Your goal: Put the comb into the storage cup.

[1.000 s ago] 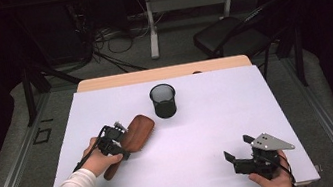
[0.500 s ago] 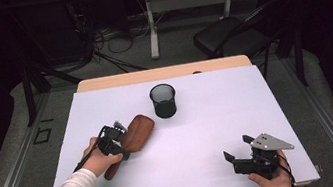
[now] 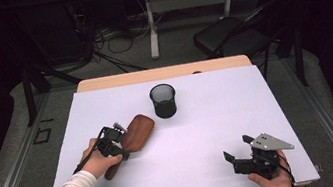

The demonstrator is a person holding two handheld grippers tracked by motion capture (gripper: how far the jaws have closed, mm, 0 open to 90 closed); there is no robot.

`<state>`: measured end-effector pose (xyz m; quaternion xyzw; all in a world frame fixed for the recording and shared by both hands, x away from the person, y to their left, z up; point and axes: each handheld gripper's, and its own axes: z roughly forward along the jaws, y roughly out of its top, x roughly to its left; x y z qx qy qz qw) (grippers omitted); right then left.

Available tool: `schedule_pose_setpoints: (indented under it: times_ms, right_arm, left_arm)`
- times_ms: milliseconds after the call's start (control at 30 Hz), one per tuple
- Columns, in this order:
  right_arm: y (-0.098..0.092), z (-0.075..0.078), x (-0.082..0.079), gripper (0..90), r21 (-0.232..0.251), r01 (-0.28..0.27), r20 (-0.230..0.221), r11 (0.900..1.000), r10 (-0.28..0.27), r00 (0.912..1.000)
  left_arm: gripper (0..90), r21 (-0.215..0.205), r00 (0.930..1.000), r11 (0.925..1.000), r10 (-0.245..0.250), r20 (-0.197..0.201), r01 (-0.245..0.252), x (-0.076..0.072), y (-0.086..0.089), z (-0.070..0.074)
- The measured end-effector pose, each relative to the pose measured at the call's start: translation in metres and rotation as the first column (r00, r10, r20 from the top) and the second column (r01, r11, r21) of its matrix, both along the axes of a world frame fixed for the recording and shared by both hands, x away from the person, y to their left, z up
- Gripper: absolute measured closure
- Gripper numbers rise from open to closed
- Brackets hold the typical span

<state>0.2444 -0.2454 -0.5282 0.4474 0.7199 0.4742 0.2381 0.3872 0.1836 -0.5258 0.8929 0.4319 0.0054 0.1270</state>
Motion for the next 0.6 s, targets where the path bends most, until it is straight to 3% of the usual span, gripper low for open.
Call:
schedule_pose_setpoints:
  times_ms: [100, 600]
  right_arm:
    - [-0.0004, -0.0001, 0.0002, 11.9, -0.004, 0.0, 0.004, 1.0, 0.0, 1.0]
    - [-0.0004, -0.0001, 0.0, 11.9, -0.003, 0.0, 0.004, 1.0, 0.0, 1.0]
  left_arm:
    - [72.6, 0.006, 1.0, 1.0, -0.005, 0.007, 0.005, -0.0005, 0.0, 0.0001]
    - [72.9, -0.049, 0.9996, 0.9988, 0.011, 0.024, -0.01, -0.003, 0.0056, -0.0009]
